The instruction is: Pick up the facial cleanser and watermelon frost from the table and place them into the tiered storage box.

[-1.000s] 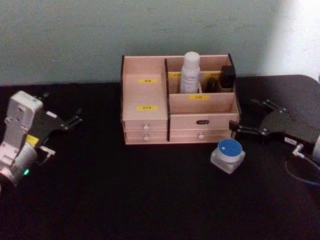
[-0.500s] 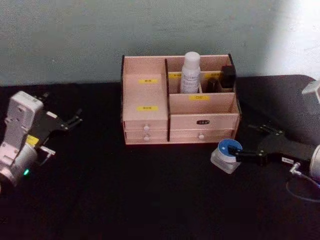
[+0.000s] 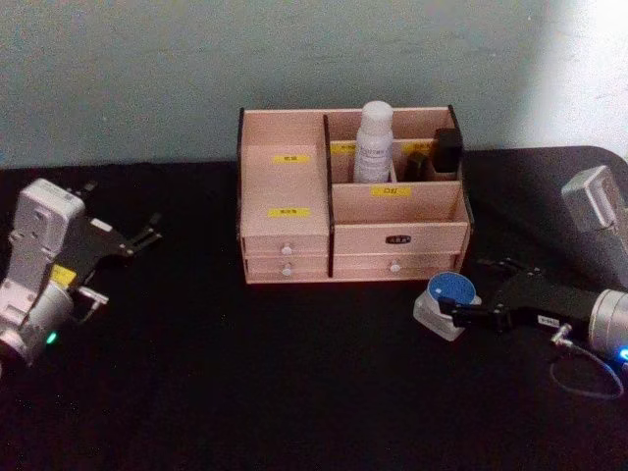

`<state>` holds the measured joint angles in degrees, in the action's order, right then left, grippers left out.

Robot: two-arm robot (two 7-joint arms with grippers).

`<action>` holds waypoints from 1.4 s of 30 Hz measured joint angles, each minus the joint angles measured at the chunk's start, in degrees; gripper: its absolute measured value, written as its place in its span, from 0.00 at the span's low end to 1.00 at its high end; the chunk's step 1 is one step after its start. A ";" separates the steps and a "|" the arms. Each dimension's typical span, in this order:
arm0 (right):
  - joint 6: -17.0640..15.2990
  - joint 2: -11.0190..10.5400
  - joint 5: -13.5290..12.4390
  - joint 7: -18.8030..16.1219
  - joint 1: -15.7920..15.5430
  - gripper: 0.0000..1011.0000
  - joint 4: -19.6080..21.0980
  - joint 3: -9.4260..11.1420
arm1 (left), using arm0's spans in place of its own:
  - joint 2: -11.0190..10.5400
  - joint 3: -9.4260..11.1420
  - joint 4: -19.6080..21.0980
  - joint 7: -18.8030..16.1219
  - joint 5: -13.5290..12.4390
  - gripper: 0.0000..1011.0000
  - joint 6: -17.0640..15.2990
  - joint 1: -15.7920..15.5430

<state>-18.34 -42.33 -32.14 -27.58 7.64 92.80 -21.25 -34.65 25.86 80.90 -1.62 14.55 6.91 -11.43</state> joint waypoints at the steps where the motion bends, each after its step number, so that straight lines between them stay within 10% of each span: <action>1: -0.03 0.09 0.14 0.00 0.23 0.99 -0.26 -0.21 | 0.00 0.00 0.00 0.00 0.00 0.99 0.00 0.00; 42: -1.65 2.30 2.96 -0.91 4.28 0.99 -5.39 -3.80 | 0.00 0.00 0.00 0.00 0.00 0.99 0.00 0.00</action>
<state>-19.99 -40.03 -29.18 -28.49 11.92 87.41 -25.05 -34.65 25.86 80.90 -1.62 14.55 6.91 -11.43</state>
